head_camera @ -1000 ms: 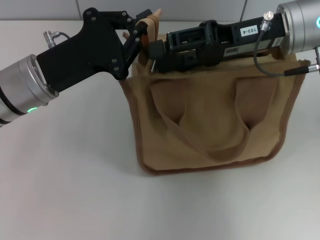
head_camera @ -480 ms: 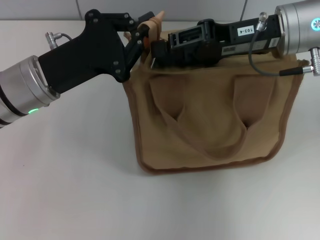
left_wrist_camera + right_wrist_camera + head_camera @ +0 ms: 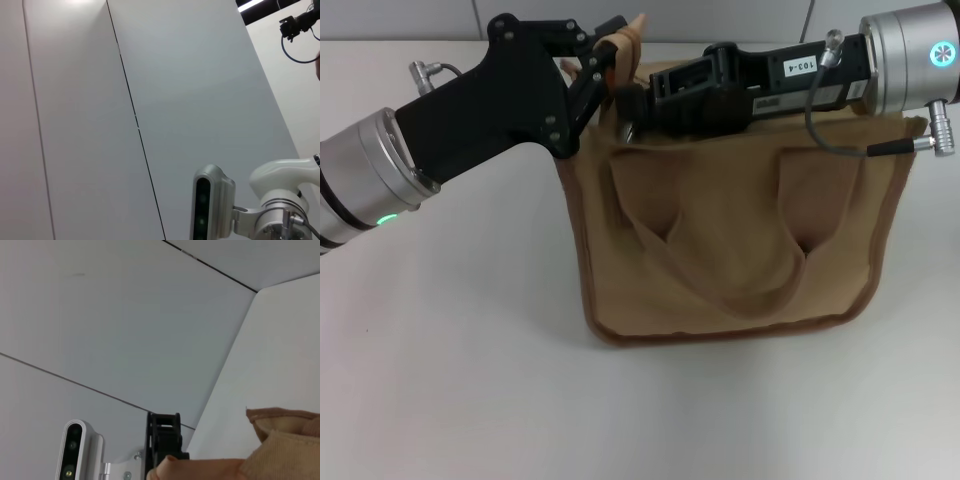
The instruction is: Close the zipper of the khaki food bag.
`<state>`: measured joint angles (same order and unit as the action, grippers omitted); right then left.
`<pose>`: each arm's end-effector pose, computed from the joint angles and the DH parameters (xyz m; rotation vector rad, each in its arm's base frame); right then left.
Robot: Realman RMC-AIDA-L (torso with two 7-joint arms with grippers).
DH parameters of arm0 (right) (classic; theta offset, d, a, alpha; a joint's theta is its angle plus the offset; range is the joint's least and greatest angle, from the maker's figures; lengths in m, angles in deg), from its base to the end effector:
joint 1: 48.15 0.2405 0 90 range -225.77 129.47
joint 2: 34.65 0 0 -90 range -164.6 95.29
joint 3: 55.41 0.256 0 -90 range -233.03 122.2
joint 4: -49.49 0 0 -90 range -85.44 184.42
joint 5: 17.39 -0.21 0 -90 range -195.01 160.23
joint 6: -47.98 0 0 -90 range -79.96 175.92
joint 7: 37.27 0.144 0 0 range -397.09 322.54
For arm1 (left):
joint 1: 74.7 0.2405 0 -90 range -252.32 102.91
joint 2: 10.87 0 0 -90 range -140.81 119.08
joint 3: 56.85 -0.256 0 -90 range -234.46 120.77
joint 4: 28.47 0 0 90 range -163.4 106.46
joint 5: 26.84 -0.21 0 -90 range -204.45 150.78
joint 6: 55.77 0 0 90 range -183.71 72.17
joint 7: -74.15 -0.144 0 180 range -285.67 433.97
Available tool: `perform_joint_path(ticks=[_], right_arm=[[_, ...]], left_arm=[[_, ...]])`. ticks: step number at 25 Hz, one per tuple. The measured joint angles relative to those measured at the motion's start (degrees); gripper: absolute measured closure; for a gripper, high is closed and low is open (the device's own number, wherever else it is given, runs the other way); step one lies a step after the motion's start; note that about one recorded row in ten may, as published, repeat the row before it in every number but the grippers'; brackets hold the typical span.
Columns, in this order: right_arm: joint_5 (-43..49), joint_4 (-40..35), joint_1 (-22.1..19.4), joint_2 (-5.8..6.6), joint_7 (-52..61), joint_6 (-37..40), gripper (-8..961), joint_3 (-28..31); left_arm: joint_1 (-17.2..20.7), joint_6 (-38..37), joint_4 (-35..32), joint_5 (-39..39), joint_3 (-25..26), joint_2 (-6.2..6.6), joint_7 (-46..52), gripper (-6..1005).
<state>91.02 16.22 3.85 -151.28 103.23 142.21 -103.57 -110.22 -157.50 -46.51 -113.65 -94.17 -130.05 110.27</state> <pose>0.1179 0.3850 -0.0083 2.3689 -1.4788 -0.6526 -0.2011 0.3283 0.0026 -2.2942 0.1805 -1.3034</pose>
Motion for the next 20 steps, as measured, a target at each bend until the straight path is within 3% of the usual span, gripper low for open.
perform_joint_path(ticks=[9,20], right_arm=[[0.2,-2.0,-1.1,-0.01,-0.9,-0.4,886,-0.2],[0.7,-3.3,-1.7,0.0,-2.3,-0.3,936,-0.3]], left_arm=[[0.2,-0.1,0.1,0.4,0.0,0.0,0.0,933],[0.3,-0.2,0.1,0.5,0.2,0.0,0.0,931]])
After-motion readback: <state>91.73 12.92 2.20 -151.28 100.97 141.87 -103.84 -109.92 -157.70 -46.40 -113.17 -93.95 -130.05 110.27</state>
